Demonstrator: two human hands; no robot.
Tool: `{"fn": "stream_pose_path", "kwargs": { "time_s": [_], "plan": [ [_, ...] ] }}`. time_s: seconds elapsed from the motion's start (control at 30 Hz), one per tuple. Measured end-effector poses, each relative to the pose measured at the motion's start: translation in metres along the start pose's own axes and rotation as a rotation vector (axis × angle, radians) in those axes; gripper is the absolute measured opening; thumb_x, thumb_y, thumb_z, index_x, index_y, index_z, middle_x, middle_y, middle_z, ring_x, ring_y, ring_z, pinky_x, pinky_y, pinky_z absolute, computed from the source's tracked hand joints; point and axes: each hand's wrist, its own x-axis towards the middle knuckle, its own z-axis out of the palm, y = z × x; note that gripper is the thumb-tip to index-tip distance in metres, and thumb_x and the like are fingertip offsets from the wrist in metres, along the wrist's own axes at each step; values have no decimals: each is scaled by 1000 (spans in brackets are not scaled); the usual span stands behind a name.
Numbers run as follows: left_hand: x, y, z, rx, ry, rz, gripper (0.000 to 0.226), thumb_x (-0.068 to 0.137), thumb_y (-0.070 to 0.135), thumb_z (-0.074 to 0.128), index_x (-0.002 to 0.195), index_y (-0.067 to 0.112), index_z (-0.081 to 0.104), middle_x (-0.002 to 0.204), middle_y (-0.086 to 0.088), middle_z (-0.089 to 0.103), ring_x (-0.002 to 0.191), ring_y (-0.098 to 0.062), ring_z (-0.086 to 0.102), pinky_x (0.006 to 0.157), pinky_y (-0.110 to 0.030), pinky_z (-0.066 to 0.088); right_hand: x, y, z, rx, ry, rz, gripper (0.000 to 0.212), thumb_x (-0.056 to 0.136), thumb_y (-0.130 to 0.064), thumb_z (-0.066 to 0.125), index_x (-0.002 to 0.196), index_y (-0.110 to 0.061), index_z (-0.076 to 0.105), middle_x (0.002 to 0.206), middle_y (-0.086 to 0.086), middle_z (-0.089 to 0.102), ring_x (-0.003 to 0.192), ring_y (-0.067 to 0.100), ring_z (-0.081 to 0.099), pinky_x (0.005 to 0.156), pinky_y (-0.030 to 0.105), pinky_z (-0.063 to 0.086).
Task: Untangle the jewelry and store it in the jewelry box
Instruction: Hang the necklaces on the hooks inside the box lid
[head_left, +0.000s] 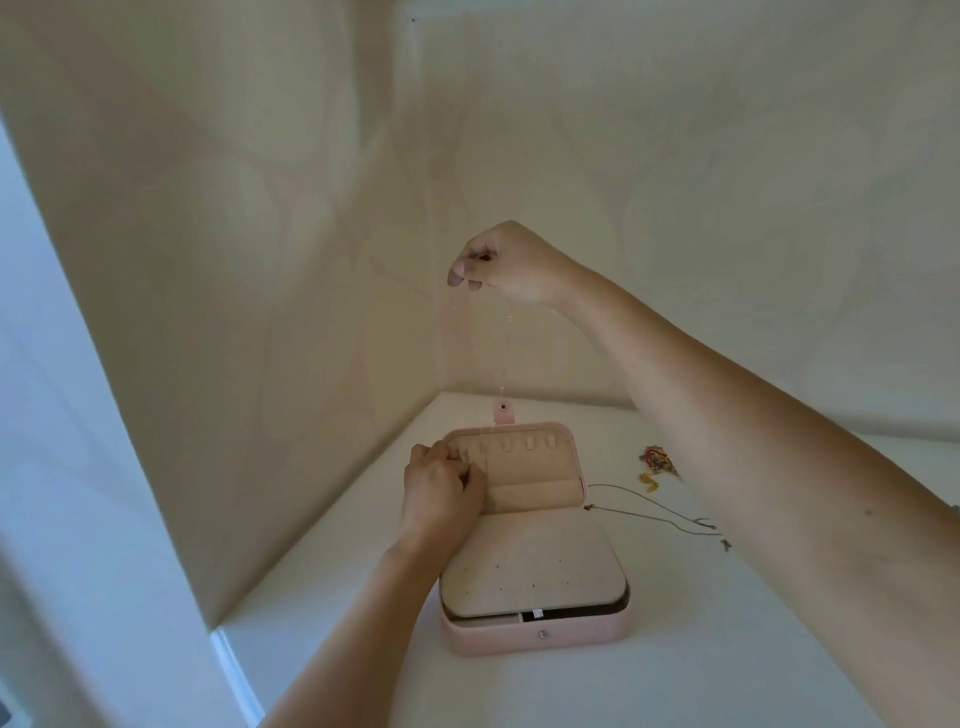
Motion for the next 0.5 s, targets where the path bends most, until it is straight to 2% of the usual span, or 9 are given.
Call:
{"fn": "stream_pose_path", "kwargs": {
  "time_s": [0.03, 0.13, 0.23, 0.37, 0.43, 0.5],
  "plan": [
    [0, 0, 0, -4, -7, -1, 35, 90, 14, 49, 63, -2, 64, 74, 3, 46, 88, -23, 40, 80, -33, 40, 0, -1, -1, 4, 22, -14, 21, 95, -17, 52, 95, -12, 72, 64, -8, 54, 60, 5, 46, 54, 14, 32],
    [0, 3, -1, -32, 2, 1, 38, 91, 11, 49, 54, 2, 51, 71, 2, 43, 86, -23, 39, 78, -32, 40, 2, -7, -7, 26, 63, -72, 19, 94, -17, 53, 91, -12, 72, 57, -5, 48, 52, 7, 40, 48, 15, 29],
    [-2, 6, -4, -40, 25, 12, 39, 91, 9, 49, 53, 1, 53, 67, 5, 39, 83, -22, 38, 72, -28, 36, 5, -11, -11, 11, 58, -99, 18, 93, -19, 56, 90, -14, 73, 53, -7, 42, 46, 5, 34, 47, 16, 26],
    [-2, 6, -3, -49, 44, 30, 38, 89, 7, 51, 51, 2, 50, 66, 4, 39, 81, -21, 36, 68, -25, 30, 5, -11, -10, -36, -3, -121, 17, 92, -20, 58, 90, -15, 74, 45, -15, 48, 43, 3, 35, 49, 16, 27],
    [-2, 6, -2, -43, 53, 38, 37, 89, 7, 51, 52, -1, 52, 66, 3, 39, 80, -21, 36, 67, -24, 28, 3, -8, -8, -45, -45, -116, 15, 90, -20, 61, 91, -15, 75, 50, -18, 54, 46, 2, 38, 52, 15, 30],
    [-2, 6, -2, -36, 62, 51, 36, 89, 7, 52, 54, -4, 55, 66, 3, 39, 80, -21, 35, 68, -24, 28, 1, -4, -5, -46, -76, -108, 15, 87, -22, 65, 93, -14, 76, 59, -7, 57, 48, 2, 39, 55, 17, 33]
  ]
}}
